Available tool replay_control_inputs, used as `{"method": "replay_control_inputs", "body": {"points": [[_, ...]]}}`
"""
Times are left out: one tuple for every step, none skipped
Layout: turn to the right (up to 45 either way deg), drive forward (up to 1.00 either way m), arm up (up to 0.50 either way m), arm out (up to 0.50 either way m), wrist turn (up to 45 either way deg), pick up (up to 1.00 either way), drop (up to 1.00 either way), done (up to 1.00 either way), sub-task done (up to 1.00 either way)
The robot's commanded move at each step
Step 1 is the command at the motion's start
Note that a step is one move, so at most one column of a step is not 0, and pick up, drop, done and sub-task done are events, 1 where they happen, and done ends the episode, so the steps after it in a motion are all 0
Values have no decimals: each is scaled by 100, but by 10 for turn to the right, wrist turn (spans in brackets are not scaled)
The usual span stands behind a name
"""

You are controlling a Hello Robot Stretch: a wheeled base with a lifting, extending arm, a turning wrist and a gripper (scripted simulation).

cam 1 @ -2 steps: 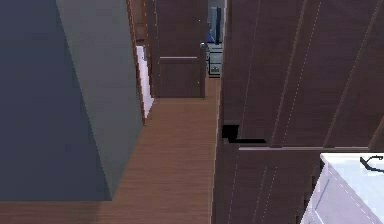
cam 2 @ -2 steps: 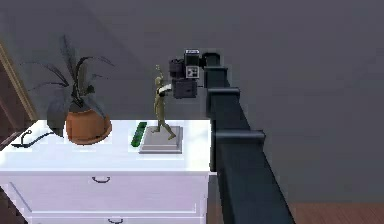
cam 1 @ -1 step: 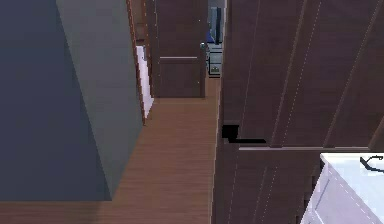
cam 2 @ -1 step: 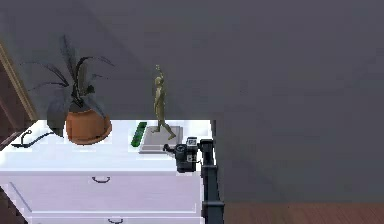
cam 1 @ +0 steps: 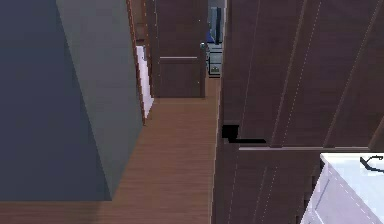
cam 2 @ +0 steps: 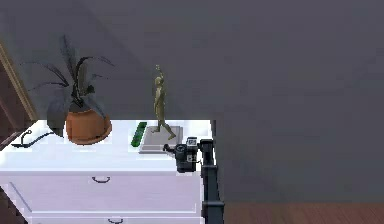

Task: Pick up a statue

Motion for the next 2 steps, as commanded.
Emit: {"method": "replay_control_inputs", "body": {"points": [[0,0,10,0,0,0,0,0,0],[0,0,0,0,0,0,0,100,0]]}}
